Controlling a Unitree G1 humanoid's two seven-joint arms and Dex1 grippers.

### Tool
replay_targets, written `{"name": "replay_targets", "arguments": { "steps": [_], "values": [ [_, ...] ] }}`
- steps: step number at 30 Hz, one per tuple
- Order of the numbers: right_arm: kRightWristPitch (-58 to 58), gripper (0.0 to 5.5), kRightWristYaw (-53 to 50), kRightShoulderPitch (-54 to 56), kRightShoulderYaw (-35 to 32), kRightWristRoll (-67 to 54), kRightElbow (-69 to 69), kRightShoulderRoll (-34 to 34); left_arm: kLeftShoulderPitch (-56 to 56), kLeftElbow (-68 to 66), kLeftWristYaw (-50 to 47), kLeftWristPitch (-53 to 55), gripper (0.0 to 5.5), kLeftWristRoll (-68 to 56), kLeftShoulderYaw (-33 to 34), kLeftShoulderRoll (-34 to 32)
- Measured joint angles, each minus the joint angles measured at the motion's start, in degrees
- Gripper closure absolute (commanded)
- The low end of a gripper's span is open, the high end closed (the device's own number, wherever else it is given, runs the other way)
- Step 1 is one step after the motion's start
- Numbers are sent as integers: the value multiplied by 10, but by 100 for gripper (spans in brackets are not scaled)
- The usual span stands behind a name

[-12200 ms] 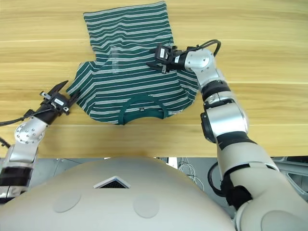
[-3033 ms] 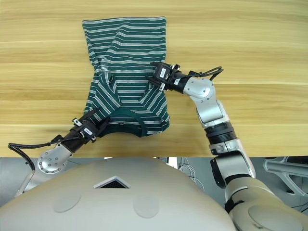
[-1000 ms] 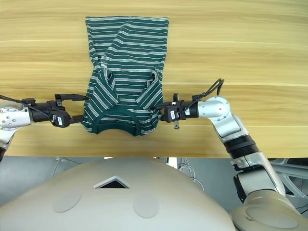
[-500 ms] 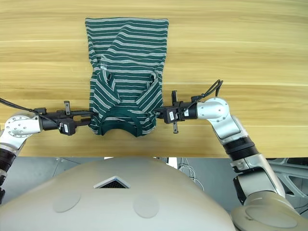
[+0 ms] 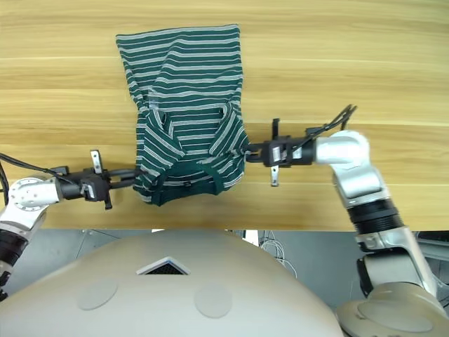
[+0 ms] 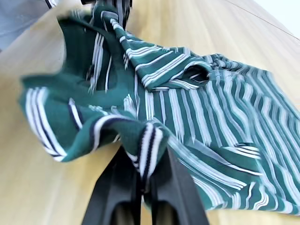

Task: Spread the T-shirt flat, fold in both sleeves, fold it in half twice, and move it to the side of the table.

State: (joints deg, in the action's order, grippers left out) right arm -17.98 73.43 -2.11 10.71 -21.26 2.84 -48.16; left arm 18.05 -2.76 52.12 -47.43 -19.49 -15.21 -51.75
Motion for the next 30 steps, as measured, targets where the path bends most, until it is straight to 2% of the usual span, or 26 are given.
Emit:
{"name": "replay_targets", "arguments": {
  "steps": [1,4,10,15,19,23,26,30],
  "values": [
    [10,545,20,-14,-39,-34,17,-34,25,54,-14,8,550,-25,25,-11],
    [19,545,63,-88,-94,-79,86,-85,92,149,-28,31,550,-32,51,-15],
    [33,545,98,-103,-72,-44,92,-97,113,168,-27,88,550,-2,35,15],
    [69,545,133,-26,-51,-59,56,-76,89,178,-23,155,550,10,13,43],
    [131,545,173,150,-34,-66,-122,-19,-38,101,-14,254,550,-45,49,65],
    [142,545,168,360,-2,11,-378,75,-215,-12,-14,355,550,-81,73,128],
    [125,545,130,467,12,78,-565,138,-330,-147,-17,398,550,-56,65,200],
    [107,545,41,543,6,134,-709,201,-434,-322,-32,396,550,-9,70,265]
  ]
}}
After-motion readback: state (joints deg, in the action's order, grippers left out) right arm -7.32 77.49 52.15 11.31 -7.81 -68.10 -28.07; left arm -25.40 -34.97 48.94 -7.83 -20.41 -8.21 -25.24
